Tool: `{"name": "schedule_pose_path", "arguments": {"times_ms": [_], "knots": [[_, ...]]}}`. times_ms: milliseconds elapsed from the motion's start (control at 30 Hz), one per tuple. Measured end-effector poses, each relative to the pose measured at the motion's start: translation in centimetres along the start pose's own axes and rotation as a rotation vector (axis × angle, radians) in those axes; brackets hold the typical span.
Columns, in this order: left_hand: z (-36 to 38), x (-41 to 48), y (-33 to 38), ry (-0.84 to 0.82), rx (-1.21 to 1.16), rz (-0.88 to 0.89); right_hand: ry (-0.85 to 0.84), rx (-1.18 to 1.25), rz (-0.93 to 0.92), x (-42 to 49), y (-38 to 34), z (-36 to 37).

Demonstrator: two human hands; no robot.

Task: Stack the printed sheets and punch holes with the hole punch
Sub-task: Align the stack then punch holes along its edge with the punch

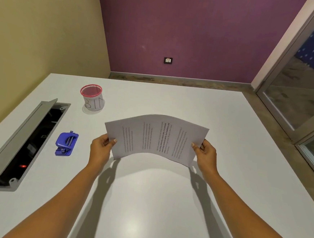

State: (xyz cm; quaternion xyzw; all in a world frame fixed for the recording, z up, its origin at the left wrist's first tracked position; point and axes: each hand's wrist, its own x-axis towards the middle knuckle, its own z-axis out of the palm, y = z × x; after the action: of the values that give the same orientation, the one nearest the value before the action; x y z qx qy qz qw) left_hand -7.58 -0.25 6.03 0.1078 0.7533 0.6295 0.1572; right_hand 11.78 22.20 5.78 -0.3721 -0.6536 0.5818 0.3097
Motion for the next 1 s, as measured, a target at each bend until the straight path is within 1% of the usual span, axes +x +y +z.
{"name": "schedule_pose_path", "arguments": {"times_ms": [200, 367, 500, 700, 767, 867, 1000], "knots": [[-0.1, 0.7, 1.7, 0.016, -0.039, 0.06, 0.046, 0.033, -0.049, 0.5, -1.2, -0.1], [0.1, 0.0, 0.5, -0.032, -0.001, -0.001, 0.006, -0.014, 0.008, 0.1, 0.1, -0.3], [0.3, -0.5, -0.3, 0.009, 0.044, -0.021, 0.02, -0.05, 0.049, -0.1, 0.6, -0.3], [-0.1, -0.2, 0.7, 0.039, 0.013, 0.031, 0.063, 0.011, -0.001, 0.3, -0.4, -0.3], [-0.3, -0.2, 0.7, 0.019, 0.001, 0.034, 0.058, 0.016, -0.011, 0.3, -0.4, -0.4], [-0.3, -0.6, 0.0, -0.037, 0.003, -0.007, 0.033, -0.018, 0.015, 0.0, 0.3, -0.6], [0.0, -1.2, -0.8, -0.036, 0.04, -0.032, 0.026, -0.058, 0.062, -0.3, 1.1, -0.5]]}}
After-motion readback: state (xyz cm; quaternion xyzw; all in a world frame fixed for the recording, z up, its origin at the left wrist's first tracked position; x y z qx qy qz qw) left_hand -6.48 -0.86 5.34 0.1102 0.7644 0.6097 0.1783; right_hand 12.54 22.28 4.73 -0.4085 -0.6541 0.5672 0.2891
